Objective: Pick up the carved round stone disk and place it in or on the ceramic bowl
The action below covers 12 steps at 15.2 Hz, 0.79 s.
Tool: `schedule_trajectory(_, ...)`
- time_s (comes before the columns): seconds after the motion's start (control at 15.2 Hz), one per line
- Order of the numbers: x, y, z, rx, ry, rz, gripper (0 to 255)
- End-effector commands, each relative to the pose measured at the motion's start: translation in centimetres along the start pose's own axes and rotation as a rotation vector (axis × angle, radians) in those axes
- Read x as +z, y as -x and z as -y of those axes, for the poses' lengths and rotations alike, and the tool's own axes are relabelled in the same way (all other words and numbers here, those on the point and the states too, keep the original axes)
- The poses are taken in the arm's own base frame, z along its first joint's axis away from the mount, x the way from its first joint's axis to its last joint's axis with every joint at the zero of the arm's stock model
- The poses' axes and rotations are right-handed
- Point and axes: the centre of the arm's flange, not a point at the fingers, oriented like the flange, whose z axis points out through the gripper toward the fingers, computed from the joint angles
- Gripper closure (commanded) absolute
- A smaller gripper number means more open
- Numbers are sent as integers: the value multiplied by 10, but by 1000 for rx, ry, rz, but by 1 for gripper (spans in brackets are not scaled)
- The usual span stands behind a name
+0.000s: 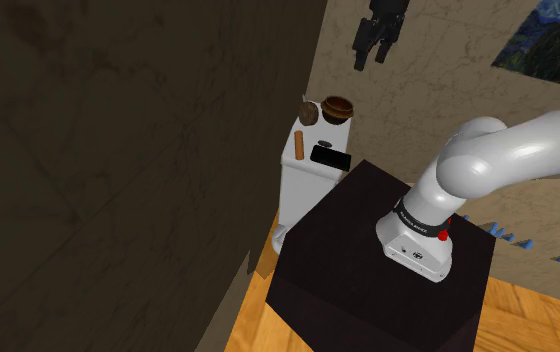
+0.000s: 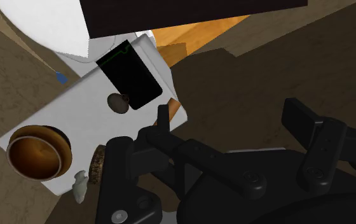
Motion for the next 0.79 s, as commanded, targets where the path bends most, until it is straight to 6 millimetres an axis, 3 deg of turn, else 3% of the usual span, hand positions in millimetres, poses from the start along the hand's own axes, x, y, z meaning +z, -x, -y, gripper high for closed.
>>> schedule_trajectory(0.0,0,0,0,0,0,0,0)
schedule_trajectory(0.73,89,-88,-69,15,-8,-27,0)
